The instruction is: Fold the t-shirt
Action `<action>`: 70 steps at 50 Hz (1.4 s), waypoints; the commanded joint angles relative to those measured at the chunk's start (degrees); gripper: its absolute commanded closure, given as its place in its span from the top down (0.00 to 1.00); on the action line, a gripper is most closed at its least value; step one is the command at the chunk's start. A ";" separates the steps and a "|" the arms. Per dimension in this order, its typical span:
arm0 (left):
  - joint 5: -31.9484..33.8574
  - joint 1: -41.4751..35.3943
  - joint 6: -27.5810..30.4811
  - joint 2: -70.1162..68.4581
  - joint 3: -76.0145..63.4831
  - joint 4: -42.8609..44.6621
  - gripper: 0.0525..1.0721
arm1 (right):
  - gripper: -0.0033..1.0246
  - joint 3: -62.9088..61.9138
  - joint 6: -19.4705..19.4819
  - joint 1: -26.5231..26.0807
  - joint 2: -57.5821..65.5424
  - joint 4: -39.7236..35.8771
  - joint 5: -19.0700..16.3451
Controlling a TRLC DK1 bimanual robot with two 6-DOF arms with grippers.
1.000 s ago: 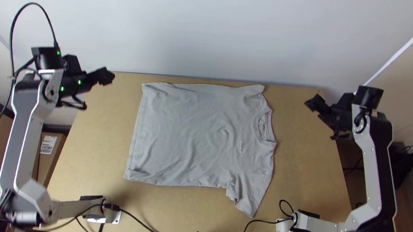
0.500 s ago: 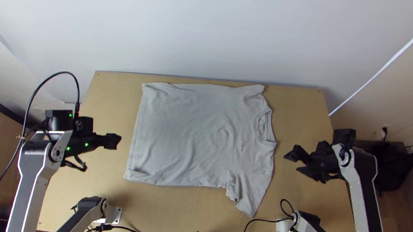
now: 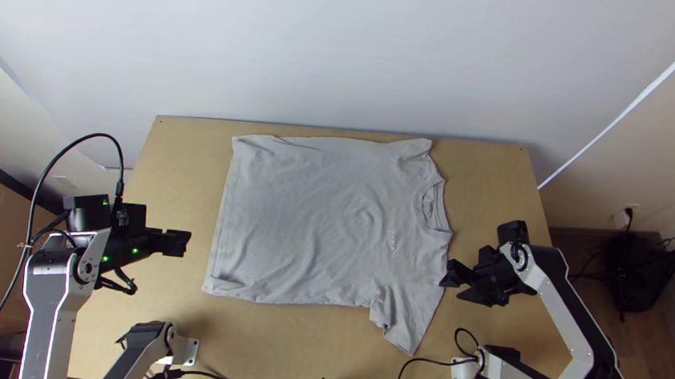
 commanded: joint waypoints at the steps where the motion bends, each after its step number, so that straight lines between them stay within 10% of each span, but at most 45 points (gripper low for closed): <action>1: 0.15 0.49 1.44 -0.54 -0.94 -0.89 0.88 | 0.50 -2.16 0.80 0.29 0.60 4.78 -0.38; 19: 0.06 0.75 2.06 -0.45 -0.50 -1.94 0.89 | 0.46 -3.22 1.68 2.22 6.49 9.62 -0.20; 37: 0.06 0.84 9.27 0.96 -0.68 -8.80 0.89 | 0.02 -4.53 1.77 2.05 8.95 13.13 1.47; 70: -0.38 -0.31 26.23 12.56 -10.96 -14.69 0.88 | 0.03 -4.89 3.00 1.70 -1.86 12.34 2.43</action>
